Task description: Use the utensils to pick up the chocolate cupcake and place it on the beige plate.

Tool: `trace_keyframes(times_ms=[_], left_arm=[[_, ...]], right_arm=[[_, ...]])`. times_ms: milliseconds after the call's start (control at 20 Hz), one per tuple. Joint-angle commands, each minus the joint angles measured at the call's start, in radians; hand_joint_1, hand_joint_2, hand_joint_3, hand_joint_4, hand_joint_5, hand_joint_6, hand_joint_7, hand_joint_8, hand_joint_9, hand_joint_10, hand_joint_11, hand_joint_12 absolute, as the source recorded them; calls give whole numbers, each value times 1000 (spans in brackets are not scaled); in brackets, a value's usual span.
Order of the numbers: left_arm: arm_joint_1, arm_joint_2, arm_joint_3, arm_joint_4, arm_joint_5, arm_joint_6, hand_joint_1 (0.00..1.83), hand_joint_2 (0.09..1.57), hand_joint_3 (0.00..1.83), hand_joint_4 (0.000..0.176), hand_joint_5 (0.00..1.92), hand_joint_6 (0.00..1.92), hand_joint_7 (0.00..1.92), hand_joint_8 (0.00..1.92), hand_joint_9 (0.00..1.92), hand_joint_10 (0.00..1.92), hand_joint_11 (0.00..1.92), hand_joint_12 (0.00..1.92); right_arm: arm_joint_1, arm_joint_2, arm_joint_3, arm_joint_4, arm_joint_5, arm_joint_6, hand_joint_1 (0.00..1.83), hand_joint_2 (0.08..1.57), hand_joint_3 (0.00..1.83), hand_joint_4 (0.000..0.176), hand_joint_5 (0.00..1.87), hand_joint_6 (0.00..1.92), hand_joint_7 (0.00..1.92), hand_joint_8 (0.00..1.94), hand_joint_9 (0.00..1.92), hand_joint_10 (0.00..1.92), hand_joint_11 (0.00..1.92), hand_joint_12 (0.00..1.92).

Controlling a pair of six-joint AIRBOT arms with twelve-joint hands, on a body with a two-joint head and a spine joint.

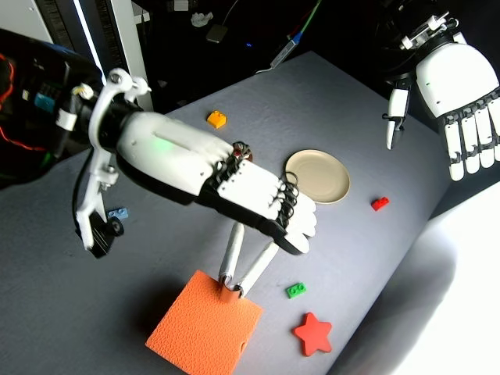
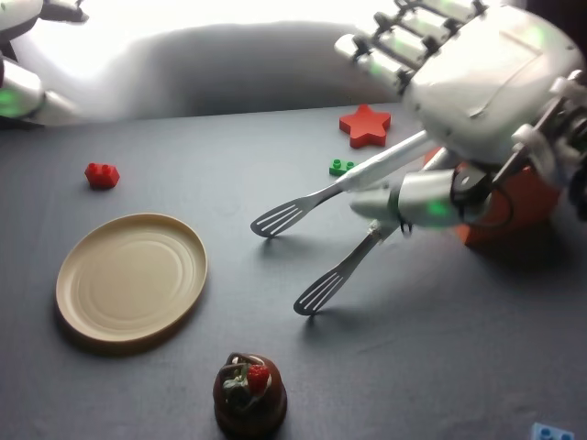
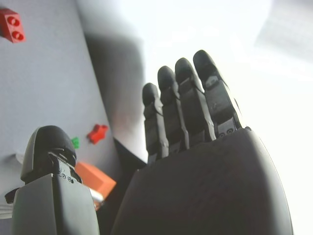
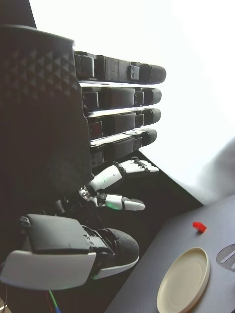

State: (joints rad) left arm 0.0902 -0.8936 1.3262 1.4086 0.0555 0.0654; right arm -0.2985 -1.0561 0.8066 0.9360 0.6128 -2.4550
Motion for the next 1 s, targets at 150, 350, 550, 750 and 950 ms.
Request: trace_keyframes(times_ms=[150,350,550,750,950], left_arm=[[-17,10,4,18,0,6,55,1087,8,0,9,3,0,0,0,0,0,0],[-17,8,4,18,0,6,14,1092,7,0,0,0,0,0,0,0,0,0],[-18,9,4,22,0,6,52,1091,3,0,30,10,0,0,0,0,0,0],[-19,8,5,26,-8,6,27,1100,5,0,15,1,0,0,0,0,0,0],[-20,8,6,26,-8,6,2,1102,2,0,5,0,0,0,0,0,0,0]], right_arm=[[20,-16,16,58,45,-76,132,921,0,0,0,0,0,0,10,0,0,170],[49,-30,26,209,22,-151,166,923,0,0,0,0,8,2,19,3,0,134],[81,-51,61,388,-5,-244,157,930,2,0,9,1,5,0,15,0,0,98],[89,-75,93,478,-23,-321,165,938,3,0,0,0,5,0,11,0,0,87],[93,-100,125,613,-47,-409,176,938,0,0,2,0,8,0,11,2,1,31]])
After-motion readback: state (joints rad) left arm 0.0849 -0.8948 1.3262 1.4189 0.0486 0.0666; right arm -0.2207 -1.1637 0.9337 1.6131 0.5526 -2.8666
